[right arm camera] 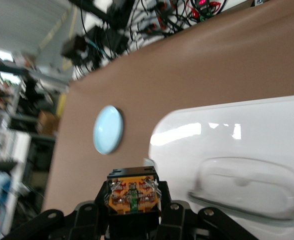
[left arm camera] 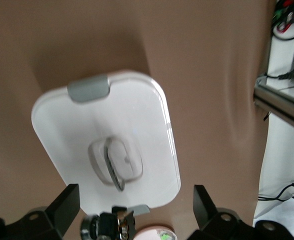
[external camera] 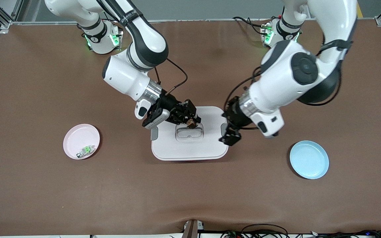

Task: Transfer orange switch to right arm and place
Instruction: 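Open the left gripper and withdraw while the right gripper carries the switch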

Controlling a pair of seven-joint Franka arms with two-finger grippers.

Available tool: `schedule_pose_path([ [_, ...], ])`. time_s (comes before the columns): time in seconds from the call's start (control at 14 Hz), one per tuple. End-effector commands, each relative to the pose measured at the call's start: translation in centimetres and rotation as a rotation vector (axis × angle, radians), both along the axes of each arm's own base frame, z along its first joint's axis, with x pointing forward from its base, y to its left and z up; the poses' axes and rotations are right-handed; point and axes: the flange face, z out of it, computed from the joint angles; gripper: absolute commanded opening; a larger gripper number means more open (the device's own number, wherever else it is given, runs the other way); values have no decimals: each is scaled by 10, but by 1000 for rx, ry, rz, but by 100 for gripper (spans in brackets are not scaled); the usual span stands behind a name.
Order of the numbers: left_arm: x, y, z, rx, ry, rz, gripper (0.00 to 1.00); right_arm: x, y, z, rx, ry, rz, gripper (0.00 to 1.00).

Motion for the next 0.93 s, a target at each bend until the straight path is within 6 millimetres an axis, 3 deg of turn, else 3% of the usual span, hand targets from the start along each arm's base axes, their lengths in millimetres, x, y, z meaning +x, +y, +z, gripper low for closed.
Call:
schedule_pose_path([
  [0.0,1,40,9,84,-15,-152,100,18,-30,-2,-174,-18,183,0],
  [0.14,6,66,21,162,-81,-273,100,21,-48,-5,-261,10,270,0],
  [0.29,19,108,20,240,-108,-348,100,27,-74,-5,-391,18,355,0],
  [0.5,32,163,17,360,-131,-576,100,33,-123,1,-585,9,521,0],
  [0.86,35,228,23,399,-127,-824,100,48,-208,2,-773,-26,800,0],
])
